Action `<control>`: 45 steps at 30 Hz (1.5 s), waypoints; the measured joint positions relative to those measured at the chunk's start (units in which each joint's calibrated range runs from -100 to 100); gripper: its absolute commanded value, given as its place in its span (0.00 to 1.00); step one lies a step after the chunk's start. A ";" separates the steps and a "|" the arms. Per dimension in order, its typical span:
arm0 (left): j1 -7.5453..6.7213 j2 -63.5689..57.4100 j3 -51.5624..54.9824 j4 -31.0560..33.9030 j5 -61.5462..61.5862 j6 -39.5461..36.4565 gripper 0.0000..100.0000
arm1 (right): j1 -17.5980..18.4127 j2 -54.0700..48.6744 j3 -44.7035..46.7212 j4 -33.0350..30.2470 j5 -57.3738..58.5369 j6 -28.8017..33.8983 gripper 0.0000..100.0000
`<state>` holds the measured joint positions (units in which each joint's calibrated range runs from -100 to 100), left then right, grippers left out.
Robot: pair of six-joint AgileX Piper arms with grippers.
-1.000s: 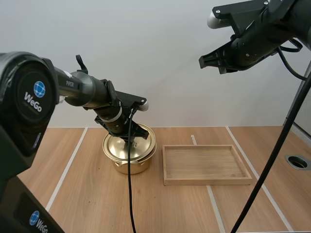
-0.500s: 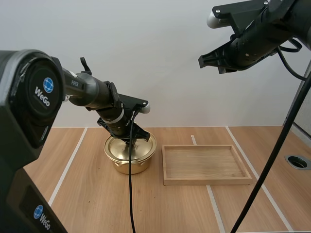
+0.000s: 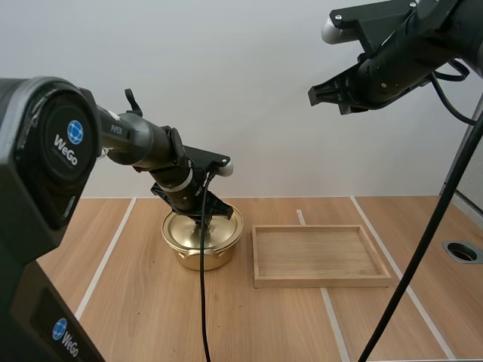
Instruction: Open the pot, put the grape inside, and close it
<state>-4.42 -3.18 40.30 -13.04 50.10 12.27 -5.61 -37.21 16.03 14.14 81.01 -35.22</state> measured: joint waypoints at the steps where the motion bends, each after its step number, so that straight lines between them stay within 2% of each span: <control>1: 0.00 0.00 -0.11 0.00 0.00 0.00 0.56 | 0.00 0.00 0.00 0.00 0.18 0.00 0.00; 3: 0.00 0.11 -0.11 0.52 0.48 0.00 0.83 | 0.00 0.00 0.00 0.00 0.62 0.00 0.00; 4: 0.00 0.16 -0.11 1.09 0.48 0.00 0.94 | 0.00 0.00 0.00 0.00 0.79 -0.09 0.00; 5: 0.00 0.14 -0.11 1.51 0.48 0.00 1.00 | 0.00 0.00 0.00 0.00 0.95 -0.09 0.00; 16: 0.00 0.14 -0.26 2.83 0.38 0.00 1.00 | 0.00 0.00 0.00 0.14 1.14 -0.32 0.00; 19: 0.00 0.40 -1.78 3.23 3.86 0.00 1.00 | 0.00 0.00 0.00 0.14 1.14 -0.32 0.00; 26: 0.00 -1.12 -11.68 3.89 16.34 0.00 1.00 | 0.00 0.00 0.00 0.14 1.14 -0.32 0.00; 32: 0.00 -6.59 -22.99 4.00 22.20 -0.83 1.00 | 0.00 0.00 0.00 0.14 1.14 -0.32 0.00; 33: 0.00 -7.70 -24.53 4.00 22.62 -0.94 0.92 | 0.00 0.00 0.00 0.14 1.14 -0.32 0.00; 36: 0.00 -10.97 -27.21 4.21 23.09 -1.81 0.51 | 0.00 0.00 0.00 0.14 1.14 -0.32 0.00; 38: 0.00 -12.30 -27.72 4.21 23.09 -2.46 0.11 | 0.00 0.00 0.00 0.27 1.14 -0.32 0.00; 39: 0.00 -12.66 -27.72 4.39 23.29 -2.97 0.00 | 0.00 0.00 0.00 0.47 1.14 -0.32 0.00; 45: 0.00 -13.59 -27.72 7.73 23.41 -5.12 0.00 | 0.00 0.00 0.00 2.84 1.27 -0.32 0.00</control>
<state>-4.42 -16.76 12.58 -5.31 73.51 7.15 -5.61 -37.21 16.03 16.99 82.28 -35.53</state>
